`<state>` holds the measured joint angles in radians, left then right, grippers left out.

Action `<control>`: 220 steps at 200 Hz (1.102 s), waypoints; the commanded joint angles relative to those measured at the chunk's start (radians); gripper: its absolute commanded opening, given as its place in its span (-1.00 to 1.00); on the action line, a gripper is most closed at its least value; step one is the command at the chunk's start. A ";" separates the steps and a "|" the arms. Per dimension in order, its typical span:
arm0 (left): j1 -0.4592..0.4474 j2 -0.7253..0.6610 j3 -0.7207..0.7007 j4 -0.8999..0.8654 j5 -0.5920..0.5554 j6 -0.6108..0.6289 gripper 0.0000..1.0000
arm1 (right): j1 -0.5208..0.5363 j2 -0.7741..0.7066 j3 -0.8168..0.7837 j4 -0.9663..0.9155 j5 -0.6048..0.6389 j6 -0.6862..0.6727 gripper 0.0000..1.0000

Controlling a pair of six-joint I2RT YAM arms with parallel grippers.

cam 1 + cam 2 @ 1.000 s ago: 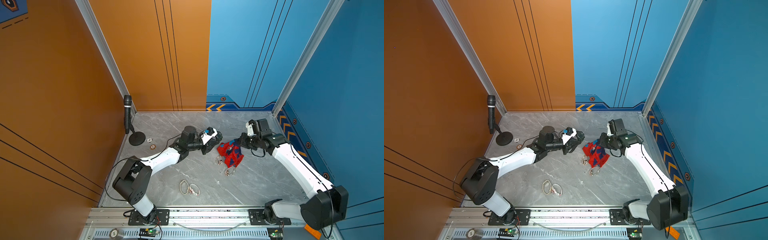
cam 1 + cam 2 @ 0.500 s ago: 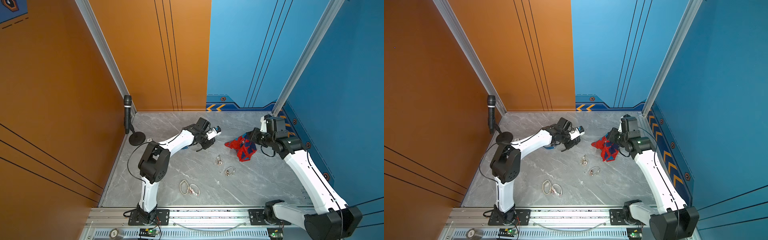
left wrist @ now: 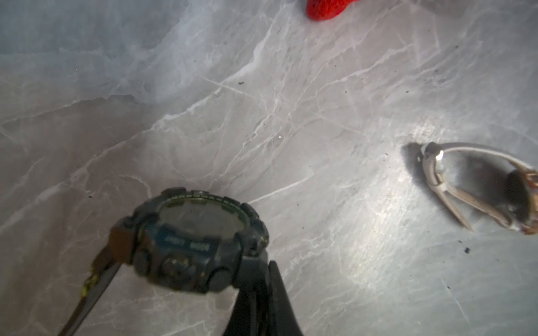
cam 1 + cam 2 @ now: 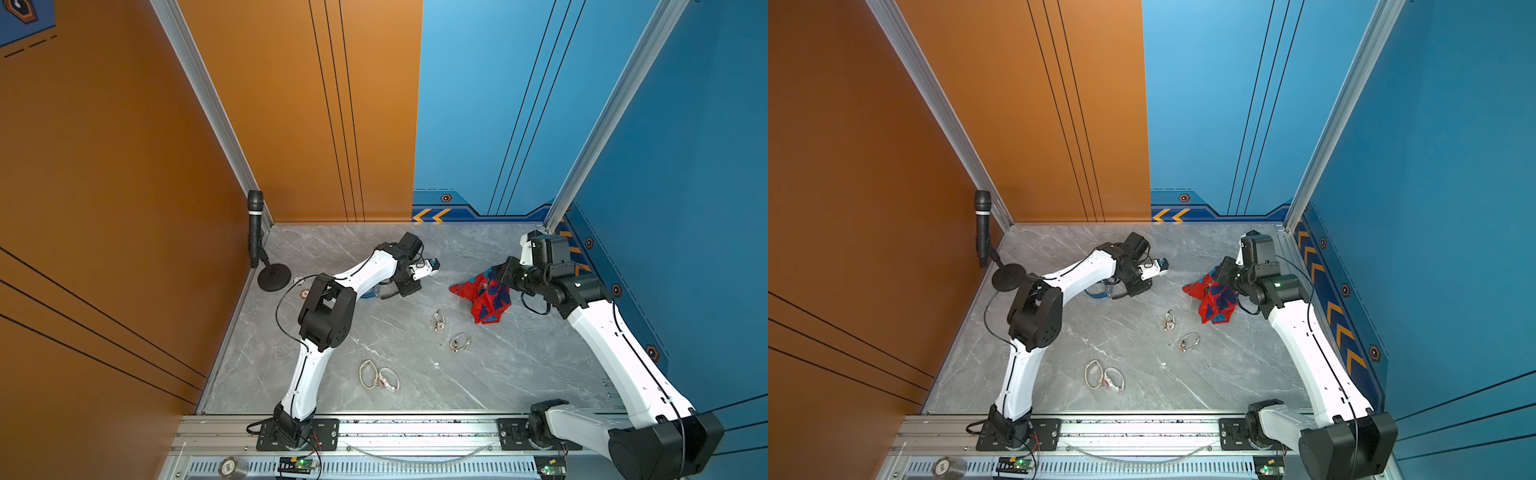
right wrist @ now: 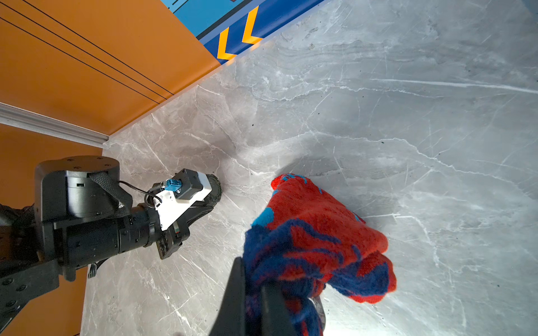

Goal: Wipe the watch dial
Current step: Place the watch at the center of the board.

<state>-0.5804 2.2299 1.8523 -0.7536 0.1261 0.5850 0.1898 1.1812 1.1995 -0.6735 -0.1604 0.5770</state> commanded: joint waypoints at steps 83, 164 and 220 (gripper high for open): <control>0.014 0.018 0.010 -0.069 0.052 -0.008 -0.31 | 0.003 -0.009 -0.024 0.014 -0.022 0.009 -1.00; 0.012 -0.132 -0.021 -0.026 0.099 -0.104 0.17 | 0.005 -0.011 -0.025 -0.005 -0.009 0.004 -1.00; -0.098 -0.283 -0.111 -0.036 0.040 -0.320 0.20 | 0.007 -0.034 -0.038 -0.040 0.000 -0.010 -1.00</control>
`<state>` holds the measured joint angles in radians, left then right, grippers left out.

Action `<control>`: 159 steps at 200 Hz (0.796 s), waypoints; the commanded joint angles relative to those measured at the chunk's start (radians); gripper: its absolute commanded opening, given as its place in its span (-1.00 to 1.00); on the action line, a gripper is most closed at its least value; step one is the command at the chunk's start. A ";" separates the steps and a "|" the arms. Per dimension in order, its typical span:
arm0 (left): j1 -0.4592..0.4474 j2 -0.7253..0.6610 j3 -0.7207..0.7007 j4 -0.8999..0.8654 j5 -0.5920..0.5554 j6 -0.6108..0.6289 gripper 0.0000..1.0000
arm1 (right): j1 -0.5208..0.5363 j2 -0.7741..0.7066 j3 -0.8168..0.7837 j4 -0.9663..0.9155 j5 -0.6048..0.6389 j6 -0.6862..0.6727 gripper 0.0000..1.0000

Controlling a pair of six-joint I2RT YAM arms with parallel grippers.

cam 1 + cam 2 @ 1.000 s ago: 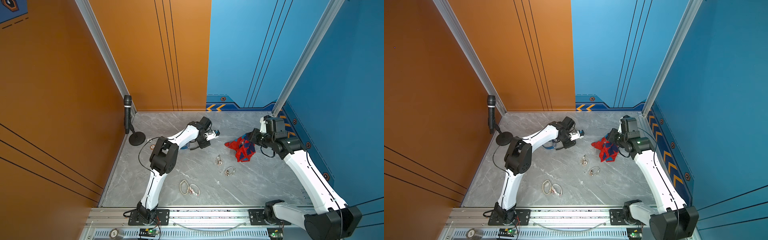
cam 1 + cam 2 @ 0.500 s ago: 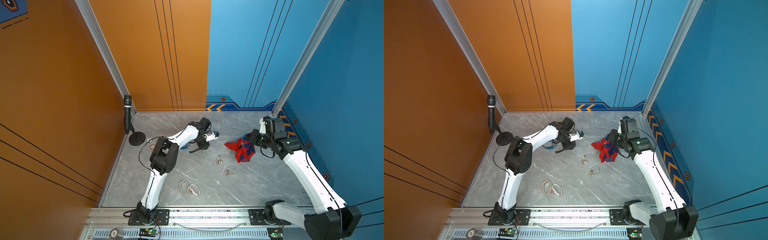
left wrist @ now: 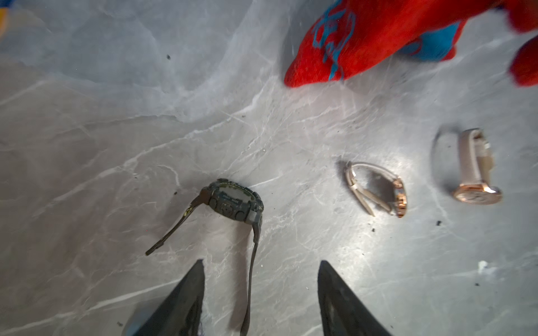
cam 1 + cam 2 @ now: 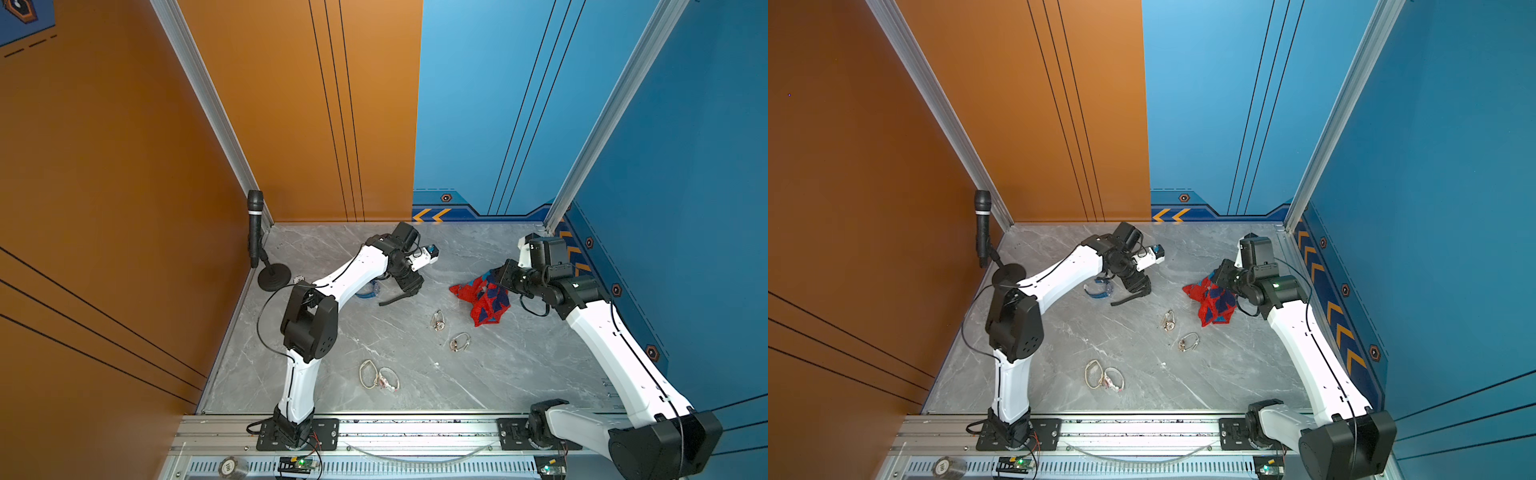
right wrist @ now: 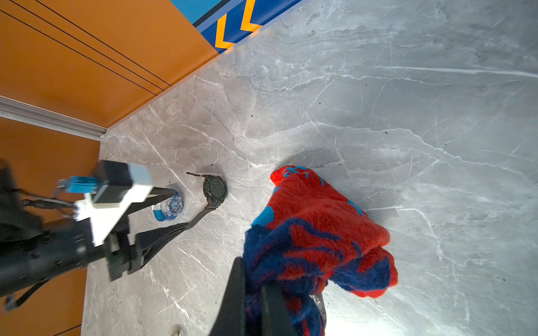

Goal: Wipe the watch dial
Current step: Place the watch at the center of the board, then pick up the watch at the center of the board.

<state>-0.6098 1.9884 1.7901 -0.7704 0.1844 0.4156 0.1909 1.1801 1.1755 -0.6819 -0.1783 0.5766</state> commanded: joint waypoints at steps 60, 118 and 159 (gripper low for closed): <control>-0.155 -0.008 -0.059 -0.090 0.065 -0.642 -0.05 | 0.002 -0.068 -0.006 -0.117 0.114 -0.044 -1.00; -0.179 0.119 0.015 -0.074 0.103 -0.813 -0.21 | -0.006 -0.086 -0.050 -0.123 0.100 -0.053 -0.98; -0.178 0.216 0.082 -0.076 0.096 -0.840 -0.26 | -0.007 -0.083 -0.084 -0.118 0.102 -0.061 -0.99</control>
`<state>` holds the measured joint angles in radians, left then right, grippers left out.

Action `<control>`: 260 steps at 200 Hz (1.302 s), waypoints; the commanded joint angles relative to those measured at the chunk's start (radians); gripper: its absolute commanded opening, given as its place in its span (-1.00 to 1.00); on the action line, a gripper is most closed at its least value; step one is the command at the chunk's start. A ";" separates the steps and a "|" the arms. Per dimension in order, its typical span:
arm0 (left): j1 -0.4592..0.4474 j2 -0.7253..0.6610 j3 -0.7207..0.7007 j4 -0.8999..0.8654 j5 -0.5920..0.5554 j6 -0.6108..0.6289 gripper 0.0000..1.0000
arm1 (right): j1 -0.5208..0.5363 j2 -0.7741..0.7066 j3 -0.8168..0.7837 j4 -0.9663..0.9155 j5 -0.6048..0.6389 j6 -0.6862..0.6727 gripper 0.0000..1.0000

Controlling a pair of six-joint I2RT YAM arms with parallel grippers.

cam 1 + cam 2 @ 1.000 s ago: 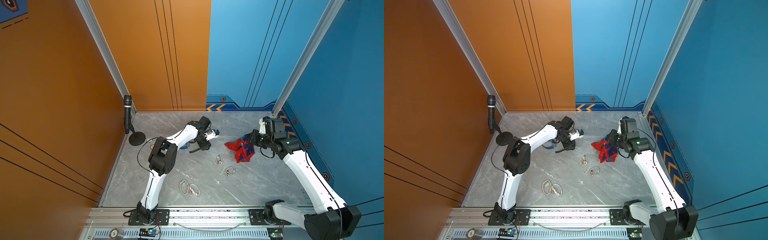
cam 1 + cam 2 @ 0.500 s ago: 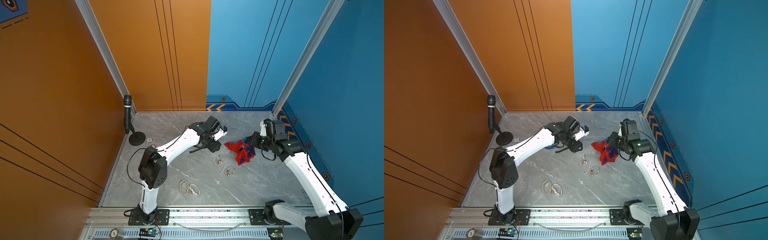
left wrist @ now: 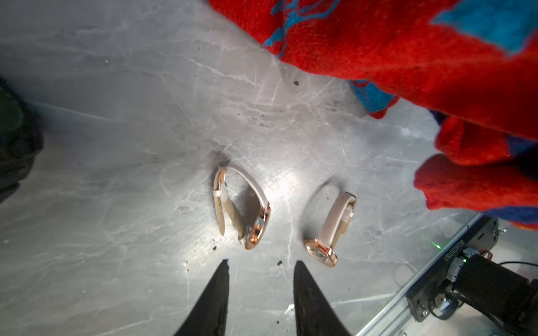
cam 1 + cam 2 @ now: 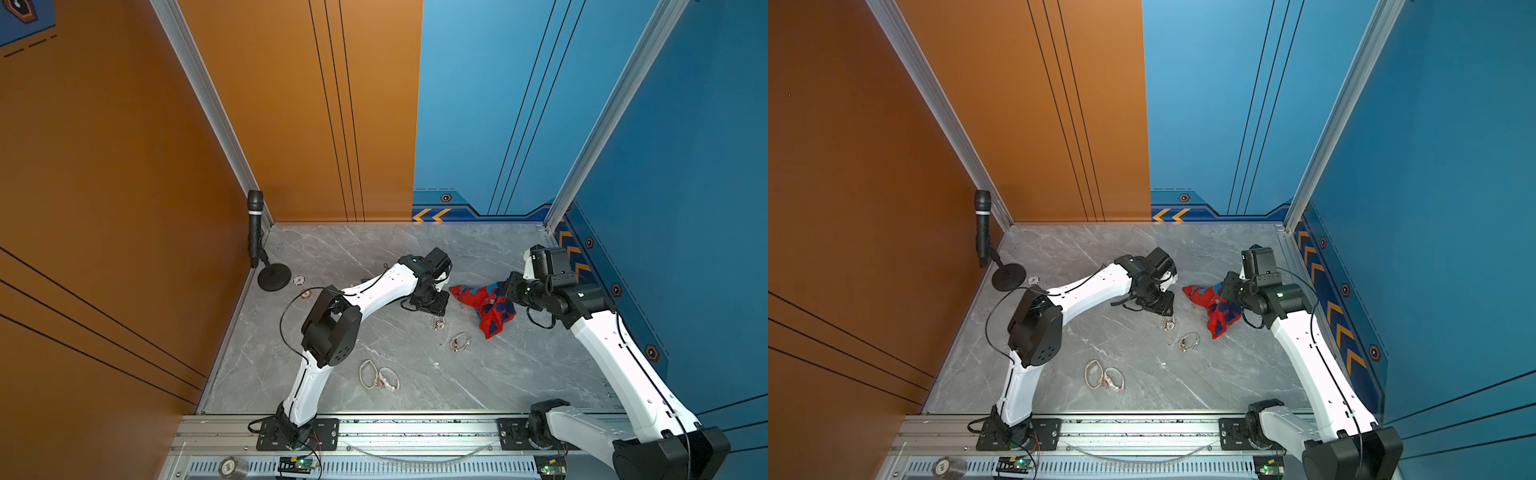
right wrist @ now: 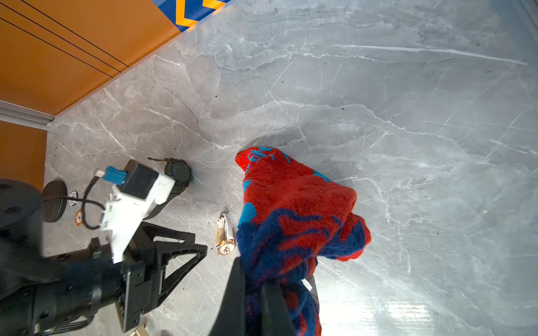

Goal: Wipe the watch dial
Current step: Pick up the watch at the center of the board.

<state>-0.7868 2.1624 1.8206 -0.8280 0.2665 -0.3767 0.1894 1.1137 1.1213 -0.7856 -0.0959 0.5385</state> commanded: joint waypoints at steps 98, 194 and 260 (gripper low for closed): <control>-0.008 0.150 0.169 -0.068 -0.004 -0.054 -0.38 | -0.006 0.006 -0.072 0.031 -0.030 -0.017 -1.00; -0.022 0.223 0.243 -0.126 -0.030 -0.044 -0.46 | -0.009 -0.001 -0.081 0.043 -0.038 -0.018 -1.00; -0.032 0.250 0.264 -0.155 -0.053 -0.033 -0.54 | -0.011 -0.003 -0.086 0.046 -0.041 -0.018 -1.00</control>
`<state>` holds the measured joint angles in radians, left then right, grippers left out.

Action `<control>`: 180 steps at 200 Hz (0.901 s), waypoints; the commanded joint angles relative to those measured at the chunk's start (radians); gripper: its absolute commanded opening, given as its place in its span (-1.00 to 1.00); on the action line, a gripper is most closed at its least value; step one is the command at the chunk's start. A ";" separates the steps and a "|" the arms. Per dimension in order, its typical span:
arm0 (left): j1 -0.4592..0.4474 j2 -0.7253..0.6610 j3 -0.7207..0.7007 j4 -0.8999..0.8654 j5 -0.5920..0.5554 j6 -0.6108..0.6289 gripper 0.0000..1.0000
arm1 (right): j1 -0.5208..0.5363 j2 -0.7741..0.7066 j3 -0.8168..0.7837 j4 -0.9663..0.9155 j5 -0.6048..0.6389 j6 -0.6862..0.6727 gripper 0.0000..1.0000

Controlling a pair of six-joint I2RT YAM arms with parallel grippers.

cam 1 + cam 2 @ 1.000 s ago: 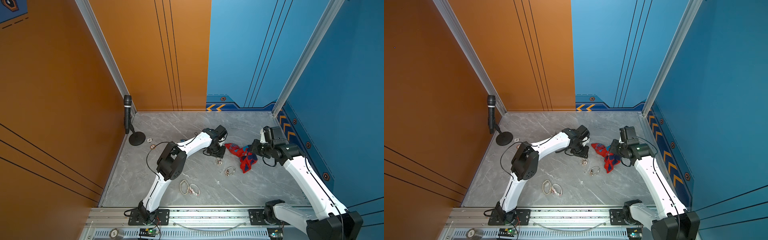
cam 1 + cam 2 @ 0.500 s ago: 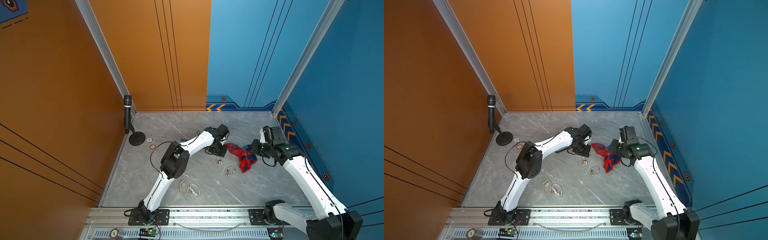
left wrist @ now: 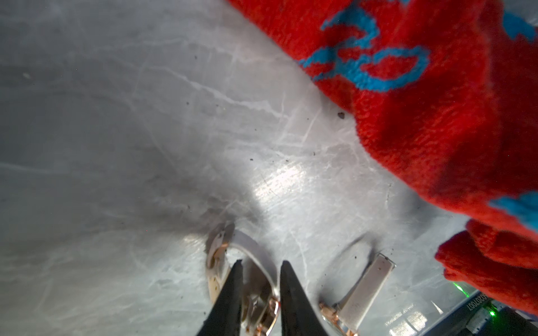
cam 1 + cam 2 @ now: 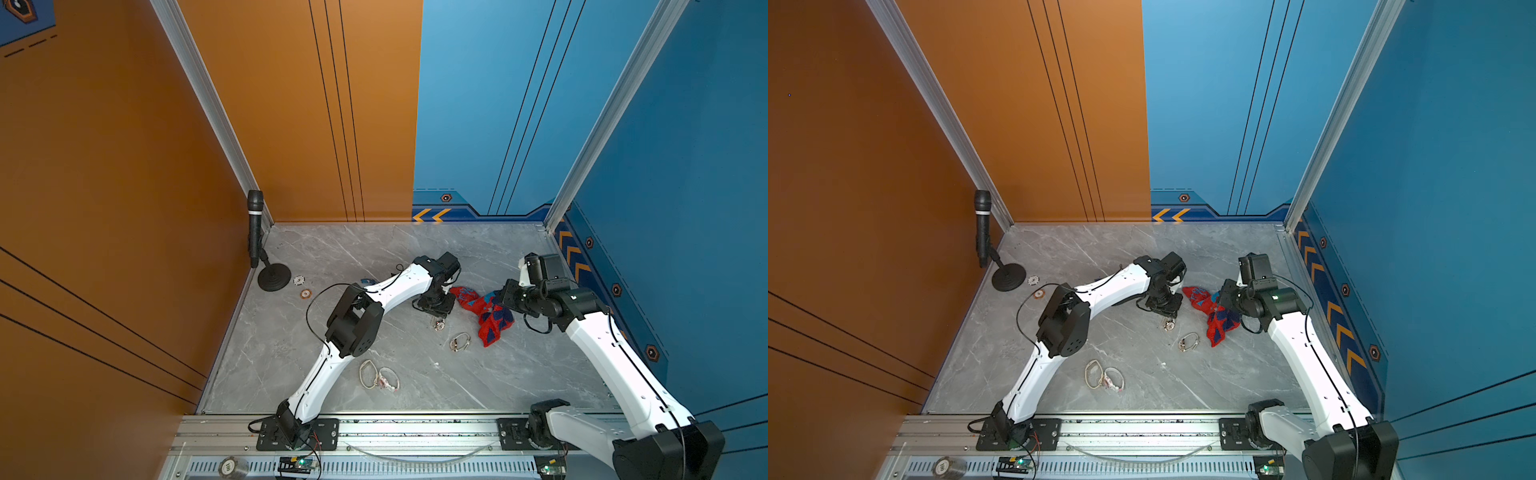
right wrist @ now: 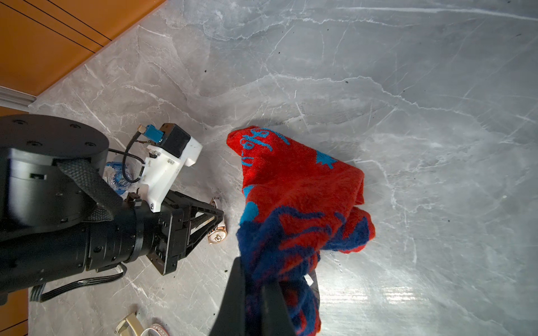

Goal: Wipe the watch dial
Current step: Pick up the watch at the center of the board.

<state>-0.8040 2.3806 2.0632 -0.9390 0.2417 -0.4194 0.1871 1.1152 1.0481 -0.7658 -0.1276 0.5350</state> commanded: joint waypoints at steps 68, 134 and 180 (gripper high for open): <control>-0.037 0.050 0.034 -0.062 -0.050 0.012 -0.58 | -0.008 -0.006 -0.019 0.033 -0.019 -0.010 -1.00; -0.022 0.026 0.029 -0.066 -0.009 0.001 -1.00 | -0.010 -0.005 -0.023 0.045 -0.029 -0.003 -1.00; 0.042 -0.139 0.005 -0.005 0.089 -0.060 -1.00 | 0.015 -0.021 -0.016 0.142 -0.091 0.013 -1.00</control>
<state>-0.8089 2.3920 2.0754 -0.9699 0.2562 -0.4351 0.1852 1.1152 1.0325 -0.7166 -0.1661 0.5388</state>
